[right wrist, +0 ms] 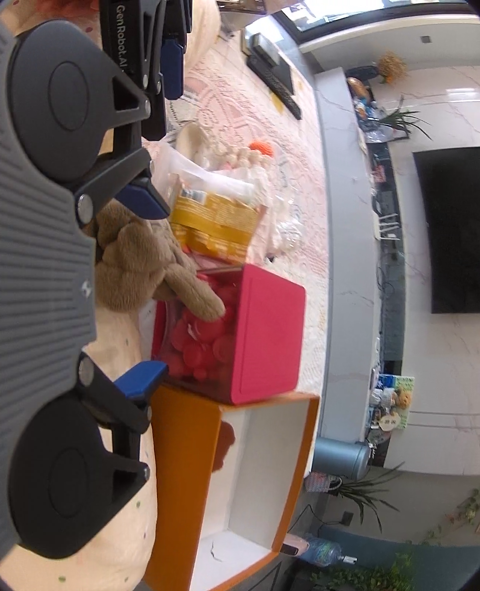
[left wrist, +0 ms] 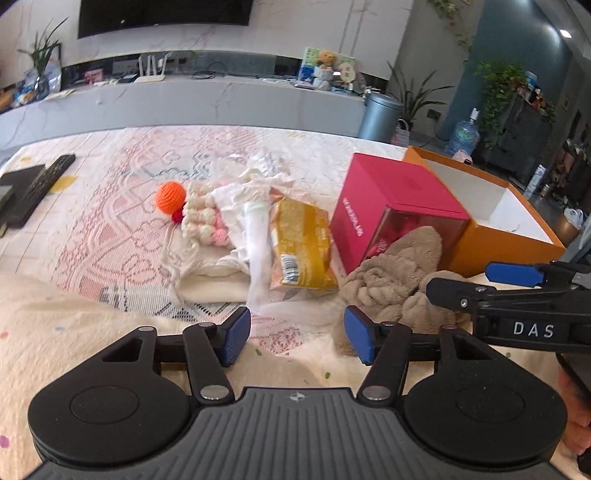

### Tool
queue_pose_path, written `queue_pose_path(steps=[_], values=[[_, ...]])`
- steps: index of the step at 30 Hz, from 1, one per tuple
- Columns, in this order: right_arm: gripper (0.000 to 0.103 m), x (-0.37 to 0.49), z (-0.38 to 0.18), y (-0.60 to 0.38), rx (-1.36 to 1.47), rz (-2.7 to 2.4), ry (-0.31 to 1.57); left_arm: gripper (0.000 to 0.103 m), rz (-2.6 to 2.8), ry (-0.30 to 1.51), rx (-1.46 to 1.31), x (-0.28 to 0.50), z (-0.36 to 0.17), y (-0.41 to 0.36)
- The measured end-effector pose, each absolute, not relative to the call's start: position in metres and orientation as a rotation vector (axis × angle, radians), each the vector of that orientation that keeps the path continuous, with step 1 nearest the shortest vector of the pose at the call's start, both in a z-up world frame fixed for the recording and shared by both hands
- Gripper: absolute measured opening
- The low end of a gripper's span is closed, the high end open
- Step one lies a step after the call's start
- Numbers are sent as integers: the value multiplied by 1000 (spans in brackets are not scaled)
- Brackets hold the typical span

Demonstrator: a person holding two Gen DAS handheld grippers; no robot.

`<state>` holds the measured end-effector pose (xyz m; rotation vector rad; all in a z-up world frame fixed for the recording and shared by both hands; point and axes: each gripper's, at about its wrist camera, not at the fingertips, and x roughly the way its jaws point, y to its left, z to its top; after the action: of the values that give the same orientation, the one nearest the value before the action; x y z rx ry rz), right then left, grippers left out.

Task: Organize soft objects
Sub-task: 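Grasp the brown fluffy towel with the right tool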

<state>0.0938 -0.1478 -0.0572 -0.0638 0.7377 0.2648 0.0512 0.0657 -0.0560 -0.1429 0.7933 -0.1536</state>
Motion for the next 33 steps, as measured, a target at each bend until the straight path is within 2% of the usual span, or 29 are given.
queue_pose_path(steps=[9,10,13,15,16,17,20,23,27,33], values=[[83,111,-76,-136,-49,288,814,69,-162,828,-132,58,-70,63],[80,113,-79,-135,-49,290,823,69,-159,832,-138,59,-71,64],[61,119,-85,-134,-34,320,859,69,-154,838,-146,60,-72,64],[55,120,-87,-132,-39,337,862,69,-150,841,-138,60,-73,62],[47,119,-87,-131,-41,350,861,69,-146,844,-131,61,-73,61],[45,118,-88,-130,-46,359,859,69,-143,844,-126,61,-73,60],[40,113,-85,-129,-60,370,833,60,-145,825,-125,61,-69,59],[40,107,-73,-132,-60,390,777,54,-181,810,-157,65,-65,63],[40,110,-70,-129,-115,417,758,53,-203,821,-130,82,-62,61],[41,132,-93,-127,-136,446,880,53,-217,897,-108,119,-78,57]])
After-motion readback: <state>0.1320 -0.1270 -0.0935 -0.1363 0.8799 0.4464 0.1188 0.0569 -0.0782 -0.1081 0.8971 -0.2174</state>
